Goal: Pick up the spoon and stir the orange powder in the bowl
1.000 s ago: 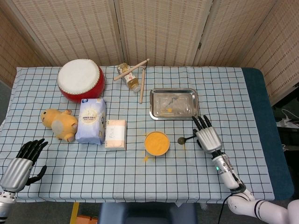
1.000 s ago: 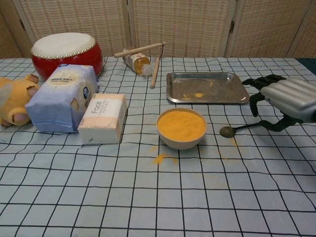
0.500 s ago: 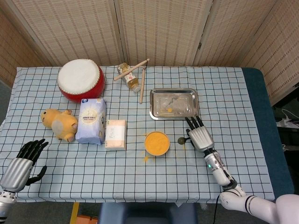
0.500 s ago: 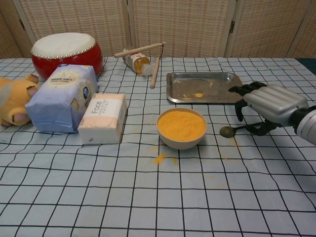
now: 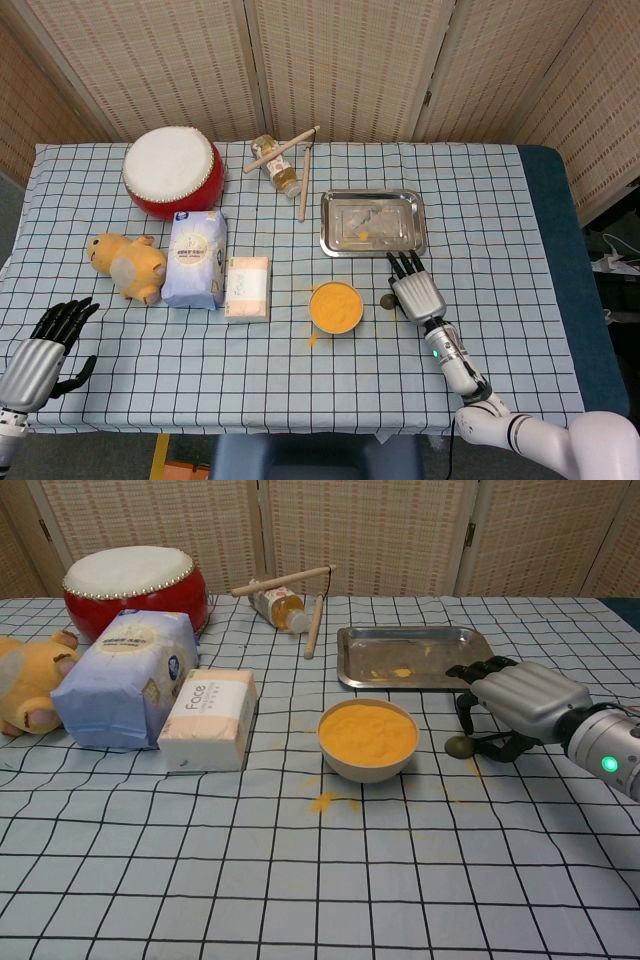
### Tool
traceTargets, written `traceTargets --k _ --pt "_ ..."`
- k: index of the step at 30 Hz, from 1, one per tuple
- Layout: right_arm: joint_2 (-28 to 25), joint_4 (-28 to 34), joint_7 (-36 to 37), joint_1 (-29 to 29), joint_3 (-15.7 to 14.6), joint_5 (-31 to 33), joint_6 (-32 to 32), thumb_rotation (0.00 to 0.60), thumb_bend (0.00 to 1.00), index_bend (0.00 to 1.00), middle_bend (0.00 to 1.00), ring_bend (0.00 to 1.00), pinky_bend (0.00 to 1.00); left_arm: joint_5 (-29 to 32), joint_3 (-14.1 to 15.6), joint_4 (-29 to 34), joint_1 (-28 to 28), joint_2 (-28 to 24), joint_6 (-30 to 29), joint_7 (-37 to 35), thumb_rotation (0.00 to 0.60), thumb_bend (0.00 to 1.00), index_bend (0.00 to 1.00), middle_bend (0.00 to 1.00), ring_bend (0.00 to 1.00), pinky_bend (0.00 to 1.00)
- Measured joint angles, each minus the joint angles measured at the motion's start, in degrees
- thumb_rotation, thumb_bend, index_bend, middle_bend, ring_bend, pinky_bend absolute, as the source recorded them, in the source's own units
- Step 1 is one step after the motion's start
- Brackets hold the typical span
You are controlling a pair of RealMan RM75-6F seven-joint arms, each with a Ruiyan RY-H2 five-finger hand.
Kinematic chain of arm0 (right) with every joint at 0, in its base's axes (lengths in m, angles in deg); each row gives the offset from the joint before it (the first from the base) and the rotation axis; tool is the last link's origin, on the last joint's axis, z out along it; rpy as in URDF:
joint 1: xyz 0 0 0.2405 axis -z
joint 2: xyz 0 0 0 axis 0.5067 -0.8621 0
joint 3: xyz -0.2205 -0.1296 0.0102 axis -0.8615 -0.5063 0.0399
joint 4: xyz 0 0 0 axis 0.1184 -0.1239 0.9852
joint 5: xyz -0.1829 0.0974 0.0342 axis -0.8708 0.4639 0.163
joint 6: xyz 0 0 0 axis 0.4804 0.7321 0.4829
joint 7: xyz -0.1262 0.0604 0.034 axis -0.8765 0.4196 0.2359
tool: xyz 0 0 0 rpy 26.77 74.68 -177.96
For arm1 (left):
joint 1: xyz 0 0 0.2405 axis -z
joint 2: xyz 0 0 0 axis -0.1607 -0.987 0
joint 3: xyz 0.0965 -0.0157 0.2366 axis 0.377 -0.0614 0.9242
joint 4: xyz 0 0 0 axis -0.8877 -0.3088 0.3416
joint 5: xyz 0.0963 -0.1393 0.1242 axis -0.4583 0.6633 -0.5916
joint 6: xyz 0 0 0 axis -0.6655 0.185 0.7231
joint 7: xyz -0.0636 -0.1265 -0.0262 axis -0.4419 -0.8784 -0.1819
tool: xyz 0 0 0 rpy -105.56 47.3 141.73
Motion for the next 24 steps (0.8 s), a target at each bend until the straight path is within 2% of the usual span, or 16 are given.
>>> traceTargets --k 15,19,24 --pt "1.54 -2.99 1.51 -0.36 -0.54 -0.09 -1.01 0.6 0.31 0.62 0.0 0.0 0.0 0.46 -0.13 -0.21 0.26 0.13 0.67 -0.08 0.6 0.44 0.0 0.0 0.0 0.07" --pt "0.81 -1.71 1.85 -0.13 -0.54 -0.48 -2.05 0.6 0.31 0.62 0.0 0.0 0.0 0.31 -0.11 -0.26 0.26 0.15 0.54 -0.14 0.6 0.44 0.0 0.0 0.0 0.07" --pt "-1.72 3.17 1.36 0.46 -0.31 -1.28 -4.69 0.6 0.31 0.62 0.0 0.0 0.0 -0.07 0.08 -0.14 0.2 0.08 0.33 -0.24 0.6 0.44 0.0 0.0 0.0 0.07"
